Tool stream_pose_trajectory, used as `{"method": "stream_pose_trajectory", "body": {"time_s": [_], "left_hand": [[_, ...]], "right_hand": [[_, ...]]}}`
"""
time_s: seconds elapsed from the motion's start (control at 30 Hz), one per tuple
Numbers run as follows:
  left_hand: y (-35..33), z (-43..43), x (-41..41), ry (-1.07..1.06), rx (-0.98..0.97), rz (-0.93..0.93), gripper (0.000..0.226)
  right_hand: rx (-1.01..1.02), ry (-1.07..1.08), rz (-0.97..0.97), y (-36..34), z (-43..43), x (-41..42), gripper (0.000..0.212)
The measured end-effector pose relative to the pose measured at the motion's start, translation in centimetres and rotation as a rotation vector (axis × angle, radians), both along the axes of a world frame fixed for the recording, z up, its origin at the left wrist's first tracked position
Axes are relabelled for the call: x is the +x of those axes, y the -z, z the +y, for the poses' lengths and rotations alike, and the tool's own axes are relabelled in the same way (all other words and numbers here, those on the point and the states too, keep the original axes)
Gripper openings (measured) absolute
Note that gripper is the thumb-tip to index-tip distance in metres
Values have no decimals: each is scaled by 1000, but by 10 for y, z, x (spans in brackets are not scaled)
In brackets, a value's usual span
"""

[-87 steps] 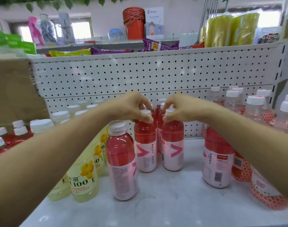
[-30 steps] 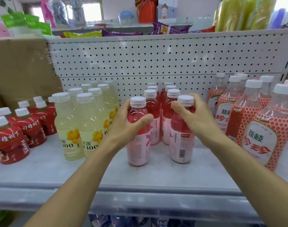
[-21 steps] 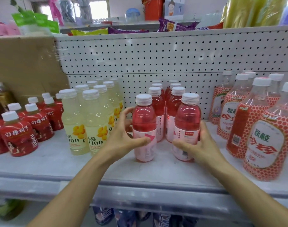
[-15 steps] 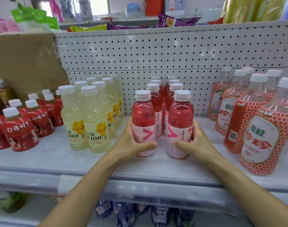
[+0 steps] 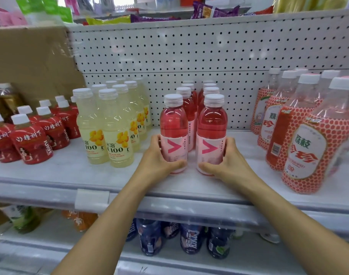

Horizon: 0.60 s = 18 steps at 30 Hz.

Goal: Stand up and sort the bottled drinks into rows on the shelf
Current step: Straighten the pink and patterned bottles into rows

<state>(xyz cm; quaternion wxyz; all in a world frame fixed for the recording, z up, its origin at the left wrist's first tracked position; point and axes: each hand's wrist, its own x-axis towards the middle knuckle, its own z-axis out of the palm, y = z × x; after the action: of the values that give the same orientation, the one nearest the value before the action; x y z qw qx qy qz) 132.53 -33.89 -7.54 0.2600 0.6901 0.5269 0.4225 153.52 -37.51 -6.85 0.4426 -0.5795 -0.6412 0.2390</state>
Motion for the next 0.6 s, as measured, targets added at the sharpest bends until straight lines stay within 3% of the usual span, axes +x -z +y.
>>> {"method": "stream_pose_trajectory", "body": {"time_s": [0.13,0.3,0.5,0.6], "left_hand": [[-2,1,2,-43,75,44,87],[-3,3,2,-18,96,24,87],[-1,9,3,24,62,11,82],[-1,8,4,45,74,7,90]], "right_hand": [[28,78,-132,1,-2,-2,83],[-14,88,-77,-2,1,-5,69],[-47,90,-47,-1,3,-8,68],[-86,57,-25,-5,-7,-8,79]]}}
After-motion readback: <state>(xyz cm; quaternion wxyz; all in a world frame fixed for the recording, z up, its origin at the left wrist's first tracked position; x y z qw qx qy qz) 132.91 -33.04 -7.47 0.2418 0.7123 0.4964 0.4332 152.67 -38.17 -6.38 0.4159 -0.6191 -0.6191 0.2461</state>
